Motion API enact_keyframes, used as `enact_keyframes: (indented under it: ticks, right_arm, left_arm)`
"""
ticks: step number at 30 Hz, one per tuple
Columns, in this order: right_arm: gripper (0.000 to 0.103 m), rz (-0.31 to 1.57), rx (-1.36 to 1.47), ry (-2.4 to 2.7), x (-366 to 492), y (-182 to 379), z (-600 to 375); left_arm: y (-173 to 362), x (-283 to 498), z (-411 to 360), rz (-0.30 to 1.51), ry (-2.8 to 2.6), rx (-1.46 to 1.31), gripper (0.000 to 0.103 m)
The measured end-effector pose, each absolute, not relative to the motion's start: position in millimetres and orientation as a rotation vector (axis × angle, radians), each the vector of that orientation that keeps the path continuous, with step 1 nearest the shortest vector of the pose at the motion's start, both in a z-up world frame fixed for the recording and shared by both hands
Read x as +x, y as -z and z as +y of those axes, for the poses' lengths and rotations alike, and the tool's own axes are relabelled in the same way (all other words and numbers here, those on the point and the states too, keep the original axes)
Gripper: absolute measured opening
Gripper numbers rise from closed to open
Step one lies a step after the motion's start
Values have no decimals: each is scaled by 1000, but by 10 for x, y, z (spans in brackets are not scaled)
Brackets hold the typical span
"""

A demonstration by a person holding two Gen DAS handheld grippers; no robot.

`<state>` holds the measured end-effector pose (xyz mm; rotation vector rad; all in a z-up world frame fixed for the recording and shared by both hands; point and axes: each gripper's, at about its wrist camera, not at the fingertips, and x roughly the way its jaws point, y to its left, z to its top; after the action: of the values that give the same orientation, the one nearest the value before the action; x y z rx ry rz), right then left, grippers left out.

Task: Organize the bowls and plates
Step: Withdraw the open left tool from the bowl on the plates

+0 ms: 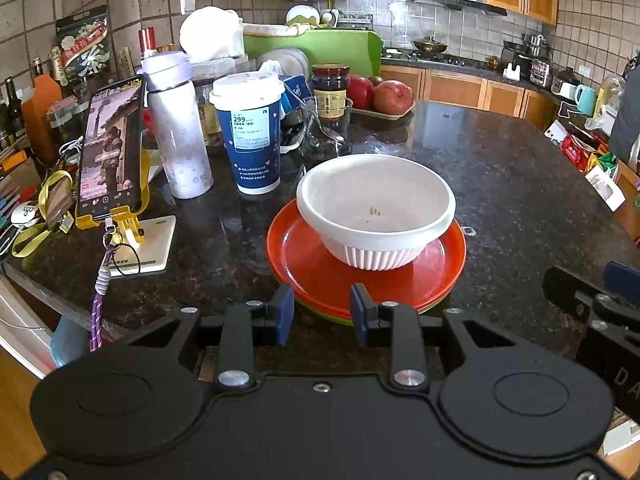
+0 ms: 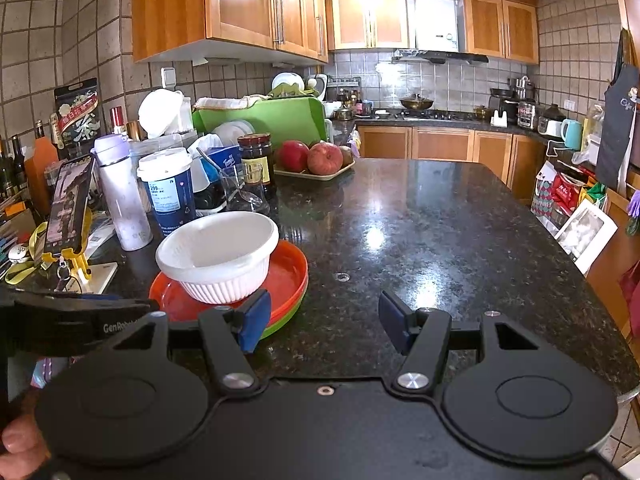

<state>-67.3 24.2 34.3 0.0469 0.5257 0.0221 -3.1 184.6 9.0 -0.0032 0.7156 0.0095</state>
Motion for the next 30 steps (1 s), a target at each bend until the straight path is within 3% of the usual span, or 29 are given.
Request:
enact_keyframes:
  ticks: [30]
  right_arm:
    - [62, 545, 37, -38, -553, -333, 251]
  left_arm:
    - [-43, 81, 1911, 744, -16, 6, 41]
